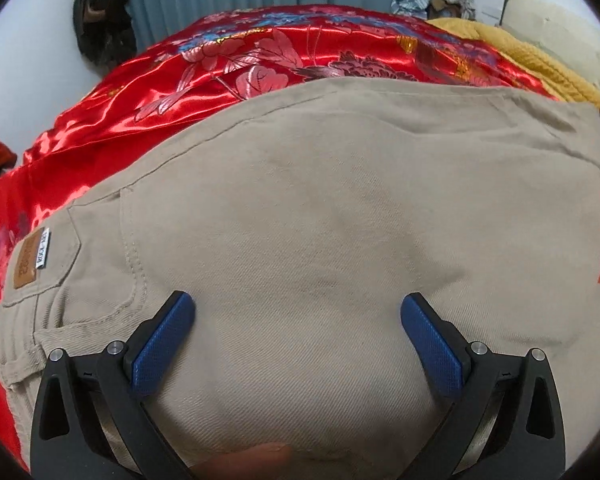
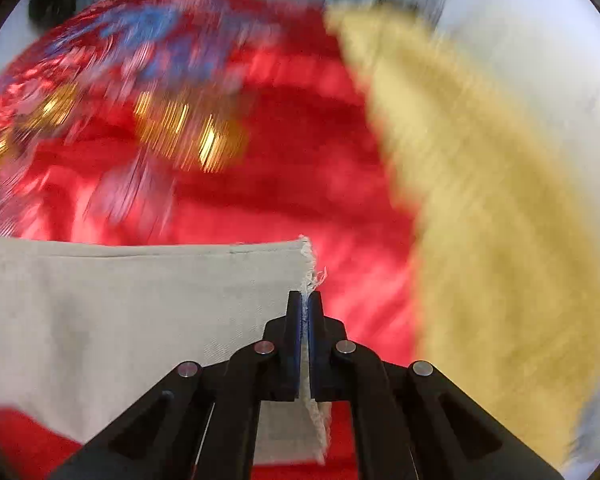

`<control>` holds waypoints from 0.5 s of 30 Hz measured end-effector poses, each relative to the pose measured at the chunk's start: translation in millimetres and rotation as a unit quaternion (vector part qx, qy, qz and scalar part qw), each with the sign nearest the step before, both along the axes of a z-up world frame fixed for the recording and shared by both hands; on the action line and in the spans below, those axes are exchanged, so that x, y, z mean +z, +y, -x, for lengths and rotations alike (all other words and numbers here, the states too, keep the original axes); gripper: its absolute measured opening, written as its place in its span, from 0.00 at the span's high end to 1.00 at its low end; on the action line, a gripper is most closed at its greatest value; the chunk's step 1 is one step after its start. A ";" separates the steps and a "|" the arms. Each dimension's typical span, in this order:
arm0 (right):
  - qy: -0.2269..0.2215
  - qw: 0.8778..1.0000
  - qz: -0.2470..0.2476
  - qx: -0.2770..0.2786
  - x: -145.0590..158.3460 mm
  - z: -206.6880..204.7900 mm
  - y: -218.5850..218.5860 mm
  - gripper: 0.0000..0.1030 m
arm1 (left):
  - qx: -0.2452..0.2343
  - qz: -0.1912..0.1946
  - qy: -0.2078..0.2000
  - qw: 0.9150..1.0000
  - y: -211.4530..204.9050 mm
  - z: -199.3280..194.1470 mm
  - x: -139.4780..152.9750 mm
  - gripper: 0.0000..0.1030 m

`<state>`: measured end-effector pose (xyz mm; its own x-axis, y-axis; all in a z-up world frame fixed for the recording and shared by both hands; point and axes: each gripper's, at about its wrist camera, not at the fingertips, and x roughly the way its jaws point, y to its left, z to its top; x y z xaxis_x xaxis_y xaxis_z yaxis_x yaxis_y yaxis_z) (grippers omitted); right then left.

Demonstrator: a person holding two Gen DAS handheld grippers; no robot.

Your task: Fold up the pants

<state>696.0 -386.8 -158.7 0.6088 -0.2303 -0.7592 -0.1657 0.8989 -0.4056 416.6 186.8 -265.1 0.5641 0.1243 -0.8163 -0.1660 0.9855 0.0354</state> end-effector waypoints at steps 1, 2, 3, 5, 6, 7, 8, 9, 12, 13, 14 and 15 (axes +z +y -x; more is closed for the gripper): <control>-0.023 0.999 0.029 -0.015 3.8 -8.8 7.0 0.90 | 0.000 0.001 -0.001 1.000 2.3 -1.6 -0.5 0.01; -0.018 0.999 0.039 -0.028 1.1 -14.5 10.2 0.68 | 0.000 0.001 -0.001 1.000 2.7 -1.9 -0.7 0.01; -0.008 0.999 0.036 -0.038 -1.9 -17.3 11.7 0.50 | 0.000 0.000 -0.003 1.000 2.2 -1.4 -0.9 0.01; -0.021 0.999 -0.010 -0.037 1.0 -10.8 25.3 0.49 | 0.001 -0.004 -0.007 1.000 1.1 -0.4 -2.3 0.01; -0.028 0.998 -0.044 -0.029 4.7 -3.7 33.2 0.49 | 0.001 -0.007 -0.008 1.000 0.1 -0.1 -2.8 0.01; -0.026 0.994 -0.103 -0.011 8.1 6.8 44.8 0.49 | 0.002 -0.010 -0.009 1.000 -0.8 0.1 -3.2 0.01; -0.006 0.981 -0.191 0.021 9.1 18.8 61.3 0.49 | 0.002 -0.010 -0.009 1.000 -1.1 0.2 -3.3 0.01; 0.025 0.961 -0.271 0.053 7.0 28.6 78.8 0.49 | 0.002 -0.010 -0.009 1.000 -1.1 0.4 -3.3 0.01; 0.155 0.876 -0.426 0.166 -16.0 68.4 169.0 0.40 | 0.002 -0.012 -0.008 1.000 -1.1 0.2 -3.5 0.01; 0.199 0.851 -0.438 0.211 -27.0 88.2 205.3 0.38 | 0.002 -0.012 -0.008 1.000 -1.1 0.2 -3.4 0.01; 0.222 0.842 -0.427 0.242 -35.2 102.9 231.6 0.37 | 0.003 -0.013 -0.008 1.000 -1.0 0.2 -3.4 0.01; 0.234 0.842 -0.404 0.271 -42.6 116.4 252.4 0.37 | 0.003 -0.013 -0.008 1.000 -0.9 0.0 -3.3 0.01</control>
<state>579.6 -134.4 -201.3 0.0496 0.6917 -0.7205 -0.6115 0.5914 0.5257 416.6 185.9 -268.4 0.5763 0.1483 -0.8037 -0.1718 0.9834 0.0583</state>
